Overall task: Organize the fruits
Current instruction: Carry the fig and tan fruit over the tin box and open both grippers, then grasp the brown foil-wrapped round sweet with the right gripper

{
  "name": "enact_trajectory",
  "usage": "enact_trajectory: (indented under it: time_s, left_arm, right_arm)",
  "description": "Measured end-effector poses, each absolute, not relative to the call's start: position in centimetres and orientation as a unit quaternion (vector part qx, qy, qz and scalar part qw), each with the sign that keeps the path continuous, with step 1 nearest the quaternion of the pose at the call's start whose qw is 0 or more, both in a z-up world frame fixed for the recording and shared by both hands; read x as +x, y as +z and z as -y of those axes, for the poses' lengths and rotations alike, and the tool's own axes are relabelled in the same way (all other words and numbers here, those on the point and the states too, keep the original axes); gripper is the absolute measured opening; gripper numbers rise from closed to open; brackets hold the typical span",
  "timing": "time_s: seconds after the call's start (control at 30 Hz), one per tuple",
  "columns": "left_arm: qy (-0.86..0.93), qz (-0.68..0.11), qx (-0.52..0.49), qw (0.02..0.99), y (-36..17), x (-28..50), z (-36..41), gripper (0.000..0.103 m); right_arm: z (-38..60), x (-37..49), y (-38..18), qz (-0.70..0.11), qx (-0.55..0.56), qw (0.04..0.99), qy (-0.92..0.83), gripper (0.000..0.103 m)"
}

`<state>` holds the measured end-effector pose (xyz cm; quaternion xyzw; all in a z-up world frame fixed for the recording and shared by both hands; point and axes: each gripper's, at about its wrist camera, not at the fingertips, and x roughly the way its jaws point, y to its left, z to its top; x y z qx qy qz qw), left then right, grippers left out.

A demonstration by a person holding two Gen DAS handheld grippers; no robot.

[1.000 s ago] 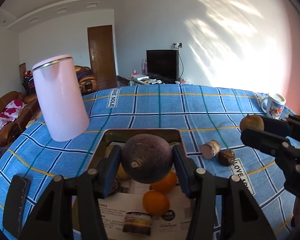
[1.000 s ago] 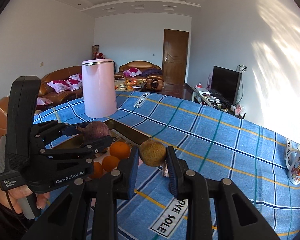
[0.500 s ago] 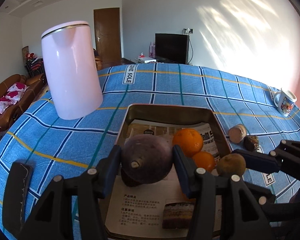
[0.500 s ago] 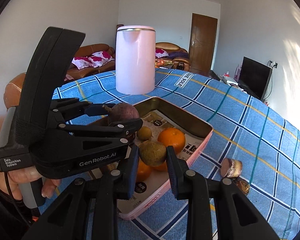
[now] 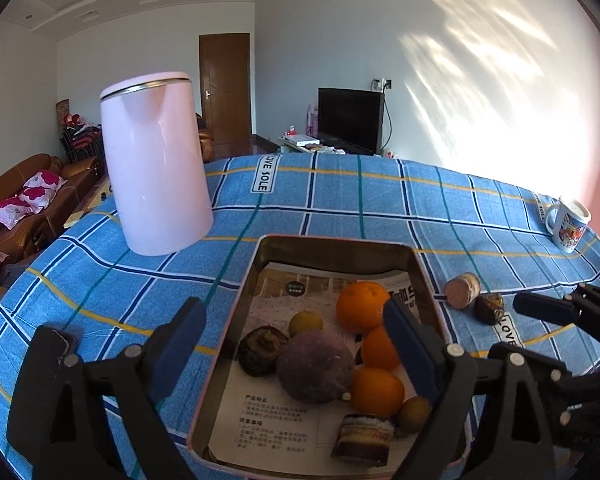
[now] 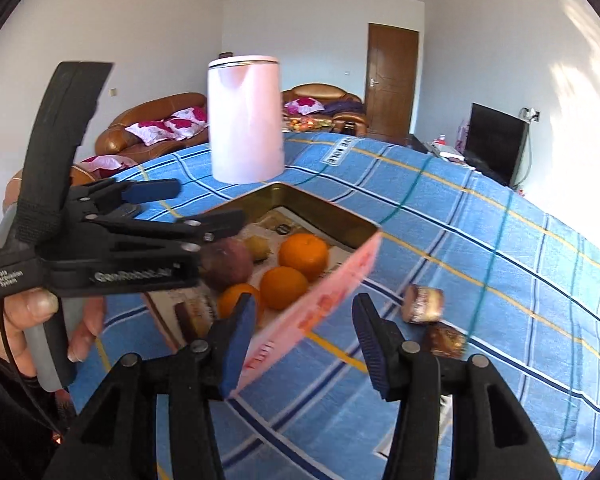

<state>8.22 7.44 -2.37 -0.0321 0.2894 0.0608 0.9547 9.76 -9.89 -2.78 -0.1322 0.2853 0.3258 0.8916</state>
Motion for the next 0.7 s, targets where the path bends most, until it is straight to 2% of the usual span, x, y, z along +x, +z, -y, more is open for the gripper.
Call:
enact_trajectory:
  time_s: [0.2, 0.57, 0.6, 0.67, 0.7]
  left_arm:
    - [0.042, -0.291, -0.035, 0.955, -2.4, 8.8, -5.2, 0.093]
    - [0.015, -0.291, 0.009, 0.957, -1.4, 10.2, -0.5, 0.094]
    - [0.012, -0.292, 0.01, 0.956, -1.4, 10.4, -0.1, 0.094]
    - [0.005, -0.299, 0.011, 0.954, -1.5, 10.9, 0.6, 0.094]
    - [-0.001, -0.303, 0.01, 0.953, -1.6, 11.1, 1.1, 0.094]
  right_arm:
    - [14.6, 13.2, -3.5, -0.309, -0.134, 0.915, 0.222, 0.053]
    - [13.8, 17.4, -6.7, -0.393, -0.108, 0.882, 0.236, 0.052]
    - [14.1, 17.5, -6.8, -0.395, -0.099, 0.881, 0.241, 0.052]
    - [14.5, 17.6, -6.8, -0.4, -0.096, 0.879, 0.239, 0.04]
    - [14.8, 17.6, -6.8, -0.4, -0.087, 0.879, 0.245, 0.04]
